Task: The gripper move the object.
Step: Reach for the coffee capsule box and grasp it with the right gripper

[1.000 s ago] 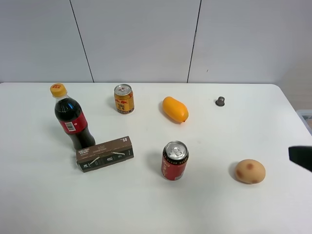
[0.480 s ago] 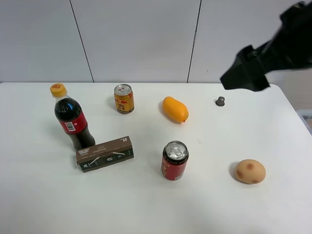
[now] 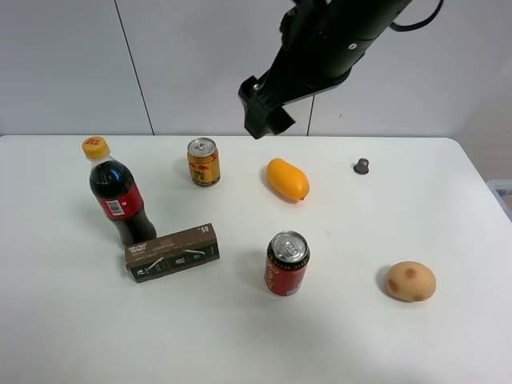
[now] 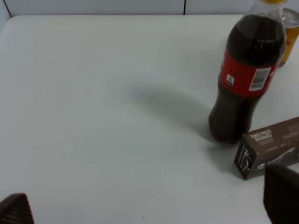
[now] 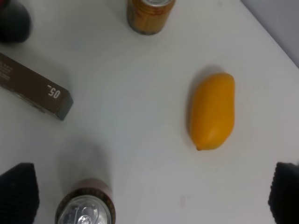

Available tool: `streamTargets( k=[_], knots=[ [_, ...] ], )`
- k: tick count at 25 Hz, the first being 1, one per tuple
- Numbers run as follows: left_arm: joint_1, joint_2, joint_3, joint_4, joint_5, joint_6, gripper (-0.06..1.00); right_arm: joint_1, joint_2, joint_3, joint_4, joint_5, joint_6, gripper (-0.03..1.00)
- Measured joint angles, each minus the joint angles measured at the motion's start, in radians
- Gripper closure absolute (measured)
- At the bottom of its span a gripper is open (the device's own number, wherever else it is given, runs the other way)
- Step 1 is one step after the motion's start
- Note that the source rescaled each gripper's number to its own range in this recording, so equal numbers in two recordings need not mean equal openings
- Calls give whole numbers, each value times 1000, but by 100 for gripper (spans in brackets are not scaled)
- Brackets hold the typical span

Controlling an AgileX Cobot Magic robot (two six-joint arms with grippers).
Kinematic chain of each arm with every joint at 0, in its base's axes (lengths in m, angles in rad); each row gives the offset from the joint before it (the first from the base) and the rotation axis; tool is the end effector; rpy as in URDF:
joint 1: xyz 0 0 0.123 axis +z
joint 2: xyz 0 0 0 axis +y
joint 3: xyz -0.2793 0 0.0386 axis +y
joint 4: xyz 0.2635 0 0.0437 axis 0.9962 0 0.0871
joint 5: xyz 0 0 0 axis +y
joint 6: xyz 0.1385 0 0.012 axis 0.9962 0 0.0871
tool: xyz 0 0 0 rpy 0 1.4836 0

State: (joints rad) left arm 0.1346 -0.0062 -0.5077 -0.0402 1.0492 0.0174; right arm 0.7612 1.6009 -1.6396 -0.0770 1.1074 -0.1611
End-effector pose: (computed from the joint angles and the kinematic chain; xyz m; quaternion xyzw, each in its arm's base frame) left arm 0.0538 0.0024 0.2672 -0.0488 0.8450 0.0204 0.5322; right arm 0.2859 0.2591 0.3396 -0.4313 0.8534 0.0495 0.2884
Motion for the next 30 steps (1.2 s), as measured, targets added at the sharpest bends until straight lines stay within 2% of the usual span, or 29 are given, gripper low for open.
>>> streamTargets(
  k=[6, 12, 18, 21, 24, 30],
  knots=[
    [0, 0, 0, -1, 0, 0, -6, 81, 97, -6, 4, -26, -114, -3],
    [0, 0, 0, -1, 0, 0, -6, 92, 139, -6, 44, -70, -287, -3],
    [0, 0, 0, -1, 0, 0, -6, 92, 177, -6, 135, -102, -548, -3],
    [0, 0, 0, -1, 0, 0, -6, 92, 215, -6, 201, -123, -636, -3],
    [0, 0, 0, -1, 0, 0, -6, 92, 260, -6, 247, -129, -691, -3],
    [0, 0, 0, -1, 0, 0, -6, 93, 330, -6, 259, -143, -737, -3]
  ],
)
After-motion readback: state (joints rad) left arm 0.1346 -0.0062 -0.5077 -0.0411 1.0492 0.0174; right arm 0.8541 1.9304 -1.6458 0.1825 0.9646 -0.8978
